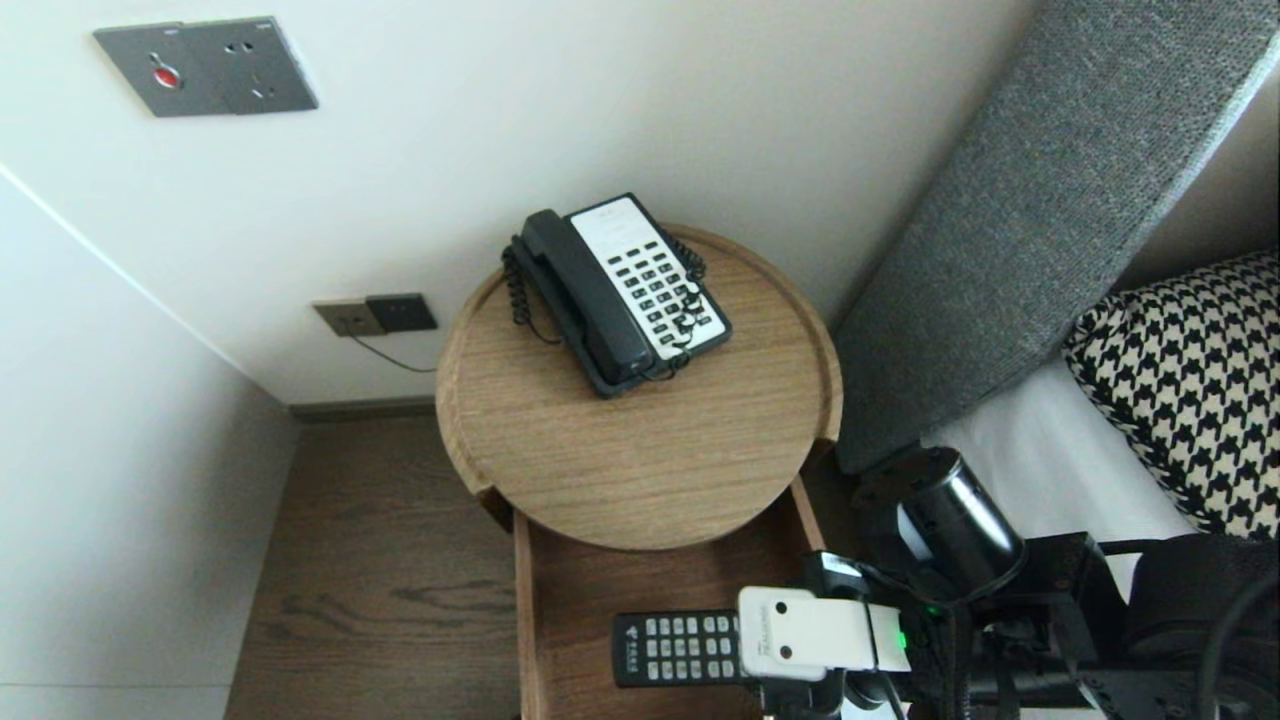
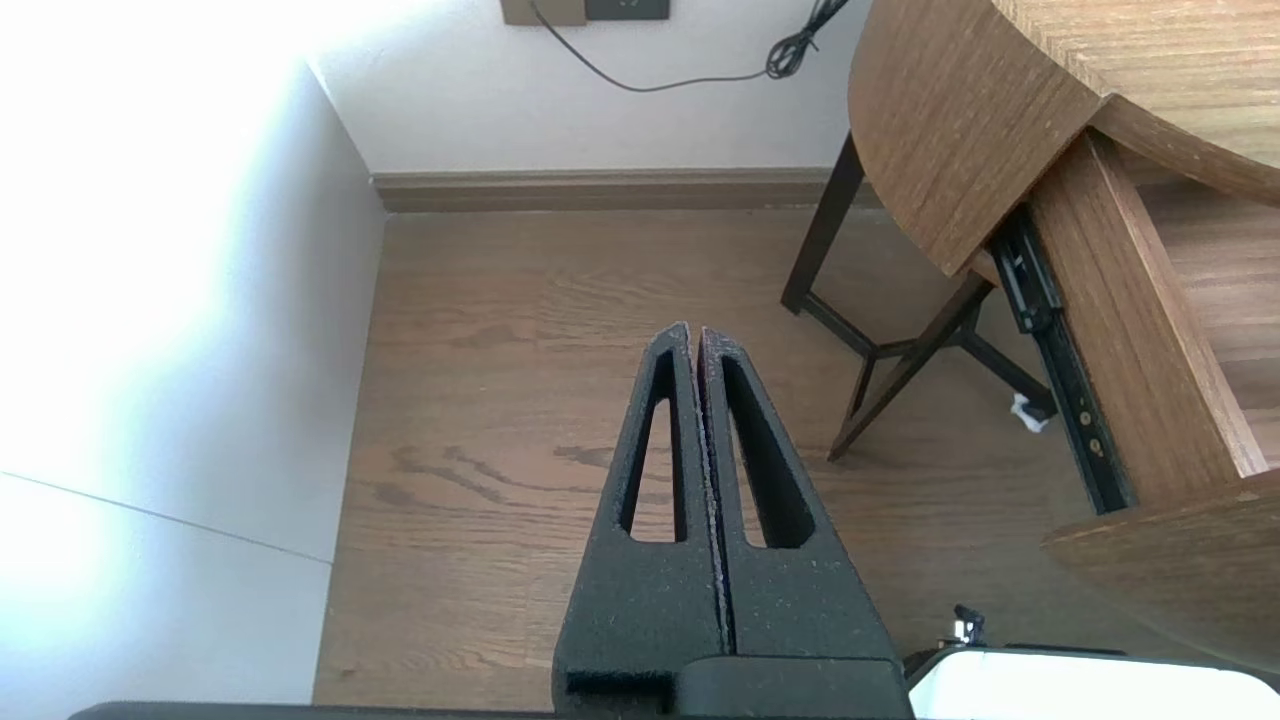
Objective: Take the remote control out of the drawer one by one and place them on the table
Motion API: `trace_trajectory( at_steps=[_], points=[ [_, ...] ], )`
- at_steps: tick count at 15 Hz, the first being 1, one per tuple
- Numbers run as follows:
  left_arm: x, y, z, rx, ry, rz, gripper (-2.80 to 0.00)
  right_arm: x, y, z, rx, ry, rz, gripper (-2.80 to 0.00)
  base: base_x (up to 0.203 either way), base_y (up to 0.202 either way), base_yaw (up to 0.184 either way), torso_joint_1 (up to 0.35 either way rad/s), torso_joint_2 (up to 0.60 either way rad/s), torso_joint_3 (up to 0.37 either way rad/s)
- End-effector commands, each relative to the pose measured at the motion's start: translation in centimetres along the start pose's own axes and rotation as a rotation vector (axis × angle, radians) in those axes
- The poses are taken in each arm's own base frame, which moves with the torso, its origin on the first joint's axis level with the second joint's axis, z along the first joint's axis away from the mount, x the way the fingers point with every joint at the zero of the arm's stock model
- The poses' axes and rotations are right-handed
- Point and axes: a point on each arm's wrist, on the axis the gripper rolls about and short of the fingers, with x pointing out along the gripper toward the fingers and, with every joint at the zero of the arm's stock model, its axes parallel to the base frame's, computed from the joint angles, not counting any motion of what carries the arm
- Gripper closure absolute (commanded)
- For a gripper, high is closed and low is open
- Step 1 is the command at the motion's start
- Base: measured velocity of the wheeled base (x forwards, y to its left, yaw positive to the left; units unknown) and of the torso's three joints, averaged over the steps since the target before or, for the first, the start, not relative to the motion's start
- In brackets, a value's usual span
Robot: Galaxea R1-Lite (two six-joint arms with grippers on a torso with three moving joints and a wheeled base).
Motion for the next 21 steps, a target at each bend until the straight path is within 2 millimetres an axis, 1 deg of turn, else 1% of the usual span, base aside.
trace_trajectory(
  at_steps=[1, 4, 5, 9, 12, 15, 18, 21],
  points=[
    [0.0, 0.0, 0.0, 0.000, -0.002, 0.001, 0.00, -0.6, -0.3, 0.3, -0.007, -0.016, -0.022, 0.00, 0.000, 0.000, 0.000, 0.000, 0.00, 0.000],
    [0.0, 0.0, 0.0, 0.000, -0.002, 0.001, 0.00, -1.9, -0.4, 0.6, -0.007, -0.018, -0.024, 0.00, 0.000, 0.000, 0.000, 0.000, 0.00, 0.000],
    [0.0, 0.0, 0.0, 0.000, -0.003, 0.001, 0.00, -2.0, -0.6, 0.8, -0.006, -0.019, -0.025, 0.00, 0.000, 0.000, 0.000, 0.000, 0.00, 0.000],
    [0.0, 0.0, 0.0, 0.000, -0.003, 0.001, 0.00, -2.3, -2.1, 2.0, -0.009, -0.052, -0.070, 0.00, 0.000, 0.000, 0.000, 0.000, 0.00, 0.000],
    [0.0, 0.0, 0.0, 0.000, -0.003, 0.001, 0.00, -2.7, -3.6, 2.5, 0.015, -0.044, -0.086, 0.00, 0.000, 0.000, 0.000, 0.000, 0.00, 0.000],
    [0.0, 0.0, 0.0, 0.000, -0.002, 0.001, 0.00, -2.0, -4.8, 3.2, 0.018, -0.053, -0.102, 0.00, 0.000, 0.000, 0.000, 0.000, 0.00, 0.000],
    [0.0, 0.0, 0.0, 0.000, -0.002, 0.001, 0.00, -1.3, -6.7, 4.2, 0.019, -0.062, -0.140, 0.00, 0.000, 0.000, 0.000, 0.000, 0.00, 0.000],
    [0.0, 0.0, 0.0, 0.000, -0.003, 0.001, 0.00, -0.9, -8.2, 5.3, 0.023, -0.051, -0.140, 0.00, 0.000, 0.000, 0.000, 0.000, 0.00, 0.000]
  ],
)
